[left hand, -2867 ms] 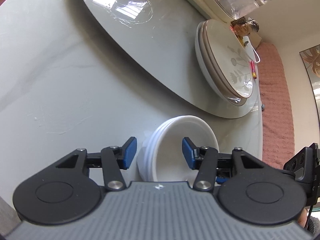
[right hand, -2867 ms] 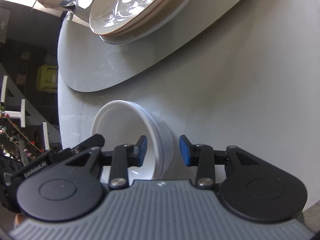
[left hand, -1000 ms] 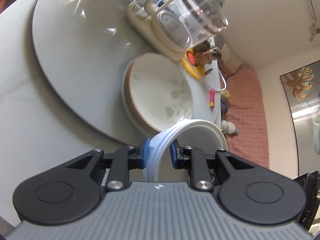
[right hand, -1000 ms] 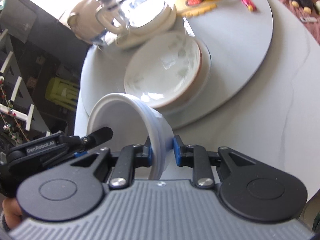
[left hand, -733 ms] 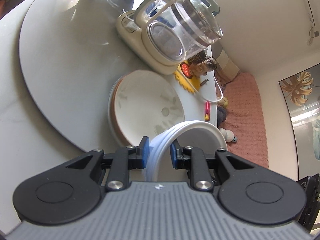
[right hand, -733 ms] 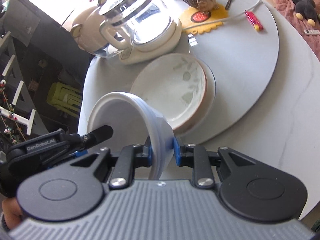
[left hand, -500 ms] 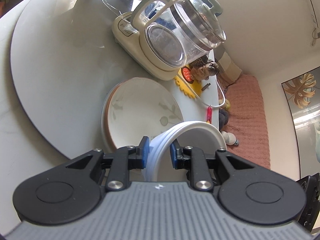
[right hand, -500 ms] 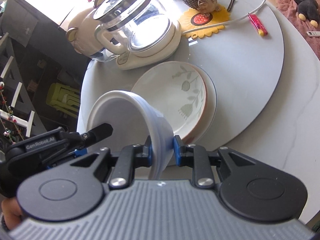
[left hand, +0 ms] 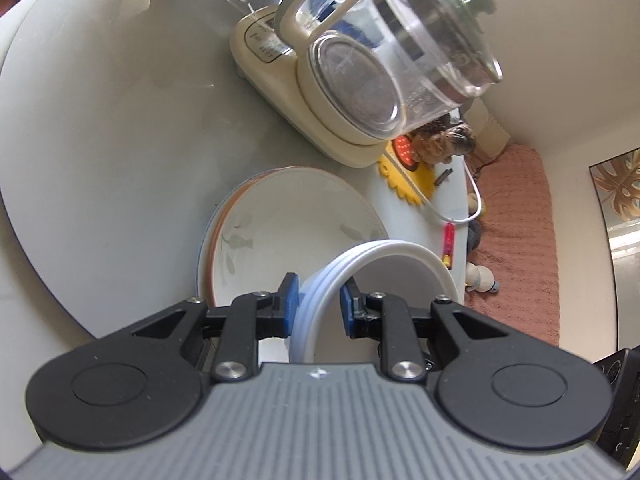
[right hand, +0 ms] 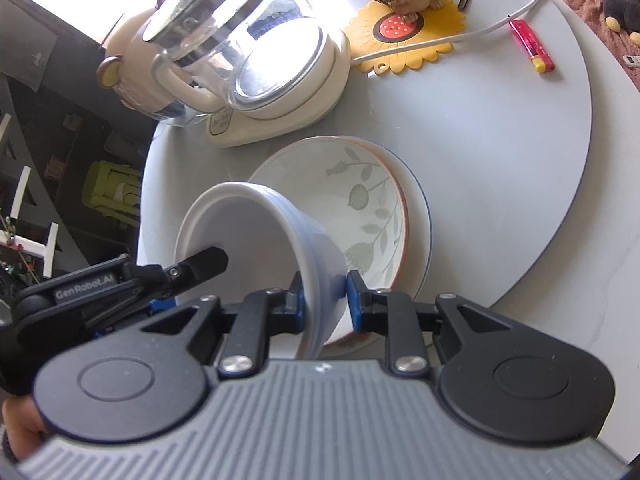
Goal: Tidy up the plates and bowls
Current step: 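Carry the ceramic bowl with both grippers over the leaf-pattern plate stack, then lower the ceramic bowl upright onto the plate stack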
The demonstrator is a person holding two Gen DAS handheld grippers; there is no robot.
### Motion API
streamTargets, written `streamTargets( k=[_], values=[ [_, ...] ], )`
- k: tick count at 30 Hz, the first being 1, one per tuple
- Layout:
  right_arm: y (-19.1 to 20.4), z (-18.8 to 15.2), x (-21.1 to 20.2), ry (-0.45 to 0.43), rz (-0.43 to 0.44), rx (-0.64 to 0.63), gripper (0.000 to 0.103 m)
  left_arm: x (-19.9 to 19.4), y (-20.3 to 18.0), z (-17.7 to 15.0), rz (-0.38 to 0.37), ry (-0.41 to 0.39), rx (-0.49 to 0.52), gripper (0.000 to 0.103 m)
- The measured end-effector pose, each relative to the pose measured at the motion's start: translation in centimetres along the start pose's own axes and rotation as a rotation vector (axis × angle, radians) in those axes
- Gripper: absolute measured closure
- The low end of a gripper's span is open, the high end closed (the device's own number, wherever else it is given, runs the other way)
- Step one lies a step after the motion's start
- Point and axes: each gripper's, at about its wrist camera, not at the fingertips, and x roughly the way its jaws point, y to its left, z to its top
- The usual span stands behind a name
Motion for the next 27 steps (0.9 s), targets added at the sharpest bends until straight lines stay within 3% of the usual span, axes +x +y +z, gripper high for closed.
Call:
streamTargets(
  k=[6, 19, 27],
  values=[
    [-0.1, 1.2, 1.4, 0.017, -0.009, -0.016, 0.079, 1.5, -0.4, 0.7, 0.052, 0.014, 0.023, 0.077],
    [-0.6, 2.3, 3.8, 0.053, -0.028, -0.013, 0.079, 3.7, 0.1, 1.5, 0.076, 0.046, 0.019, 0.077],
    [-0.5, 2.7, 3.9, 0.070, -0.024, -0.015, 0.078, 2.6, -0.2, 2.2, 0.086, 0.039, 0.044, 0.070]
  ],
)
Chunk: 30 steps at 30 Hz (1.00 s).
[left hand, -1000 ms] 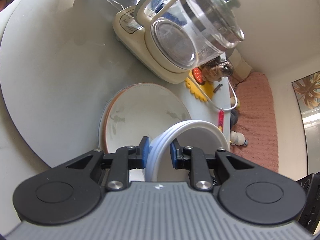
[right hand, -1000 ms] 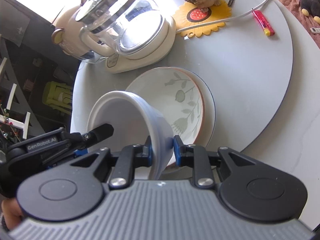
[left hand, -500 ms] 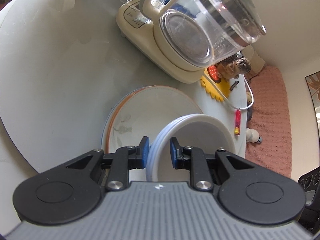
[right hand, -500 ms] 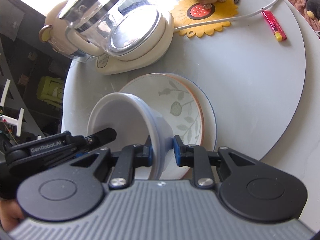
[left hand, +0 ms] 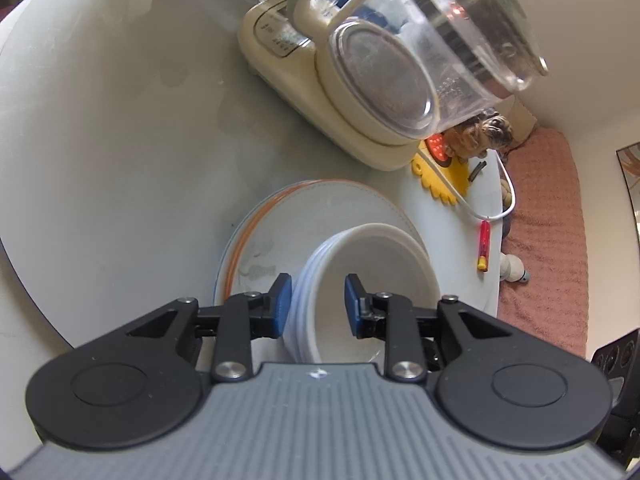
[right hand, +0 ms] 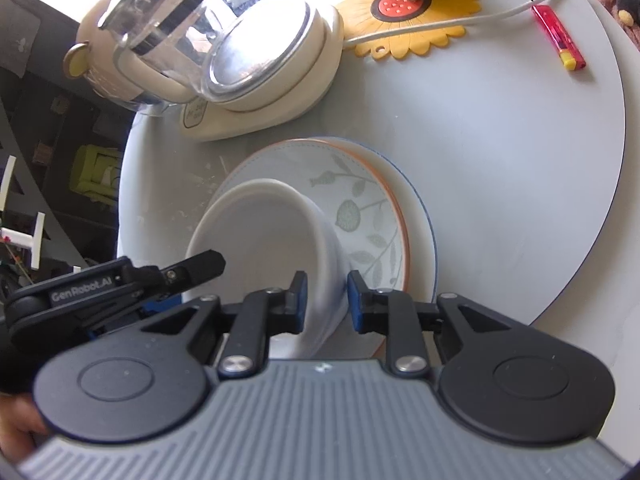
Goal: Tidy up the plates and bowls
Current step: 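Lower the ceramic bowl upright onto the plate stack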
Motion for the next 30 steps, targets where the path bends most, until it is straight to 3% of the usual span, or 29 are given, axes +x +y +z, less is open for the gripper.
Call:
streamTargets(
  k=[12, 30],
  values=[
    [1.8, -0.8, -6.0, -0.124, 0.022, -0.088, 0.077, -6.0, -1.9, -0.1, 0.027, -0.076, 0.080, 0.068],
    [7.0, -5.1, -20.1, -0.353, 0.076, -0.177, 0.077, -21.8, -6.1, -4.9, -0.006, -0.278, 0.268, 0.068]
  ],
)
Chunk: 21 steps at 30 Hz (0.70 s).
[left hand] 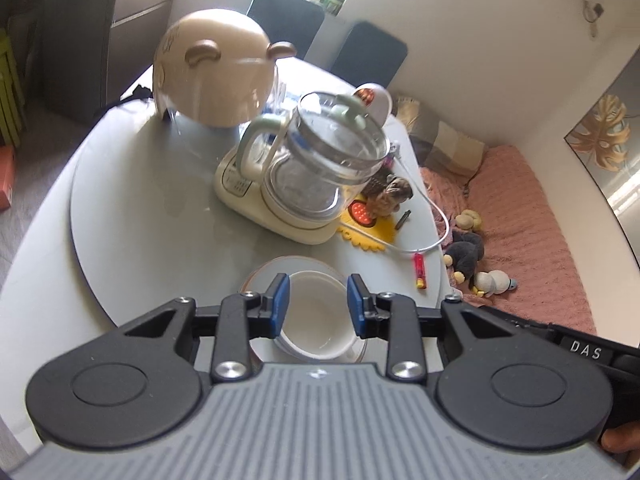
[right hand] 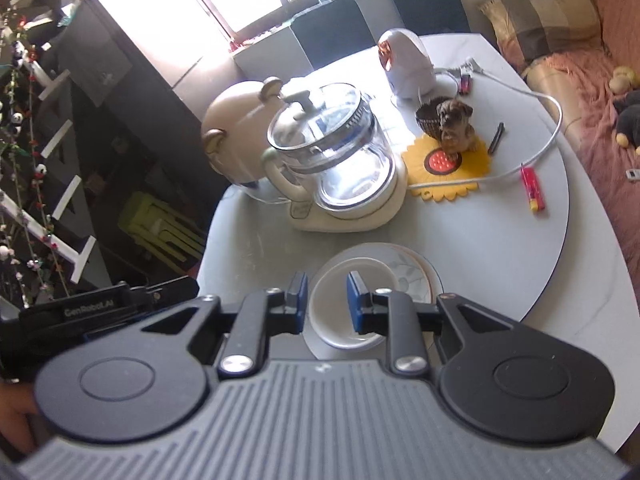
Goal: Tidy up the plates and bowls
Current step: 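Lower the ceramic bowl upright onto the plate stack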
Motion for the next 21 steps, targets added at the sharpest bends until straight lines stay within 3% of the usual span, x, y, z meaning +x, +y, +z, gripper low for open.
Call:
streamTargets(
  k=[9, 21],
  values=[
    [2.1, -2.8, -6.3, -0.082, -0.016, -0.071, 0.078, -6.1, -1.0, -2.6, 0.025, -0.056, 0.111, 0.068],
    [3.5, -7.8, -8.8, -0.059, -0.053, -0.113, 0.078, -9.9, -1.4, -6.6, 0.044, -0.067, 0.159, 0.062]
  ],
)
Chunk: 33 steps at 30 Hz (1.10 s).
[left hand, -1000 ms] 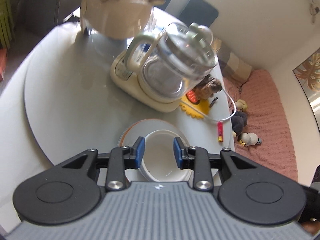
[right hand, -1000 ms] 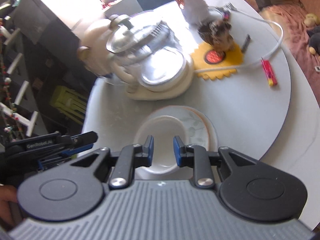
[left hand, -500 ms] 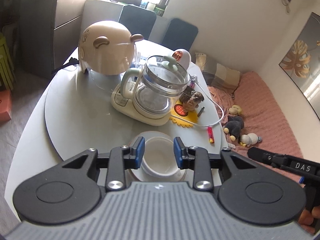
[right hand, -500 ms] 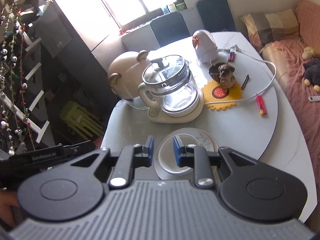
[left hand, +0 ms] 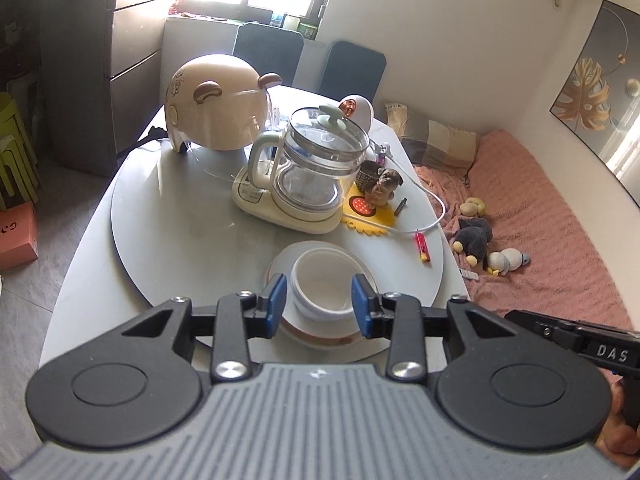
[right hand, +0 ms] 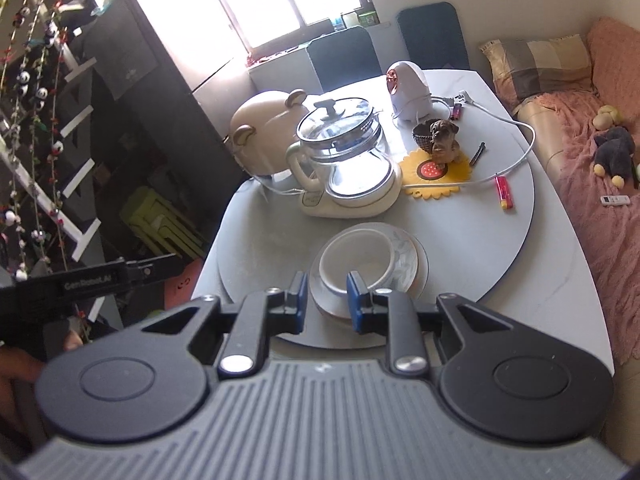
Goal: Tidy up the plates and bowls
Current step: 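Lower the ceramic bowl upright onto the plate stack, then open both grippers and pull back from the bowl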
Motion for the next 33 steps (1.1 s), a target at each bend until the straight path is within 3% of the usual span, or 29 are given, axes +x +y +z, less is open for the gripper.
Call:
streamTargets(
  k=[5, 11, 33],
  values=[
    [0.4, -0.7, -1.5, -0.024, -0.052, -0.025, 0.077, -1.3, -0.7, -1.0, -0.031, 0.025, 0.005, 0.062],
    [0.1, -1.3, -2.9, -0.045, -0.088, -0.008, 0.077, -3.0, -0.8, -2.2, -0.007, 0.023, -0.006, 0.062],
    [1.0, -1.8, -2.7, -0.030, -0.093, -0.044, 0.077, -4.5, -2.2, -2.9, 0.033, 0.000, 0.030, 0.058]
  ],
)
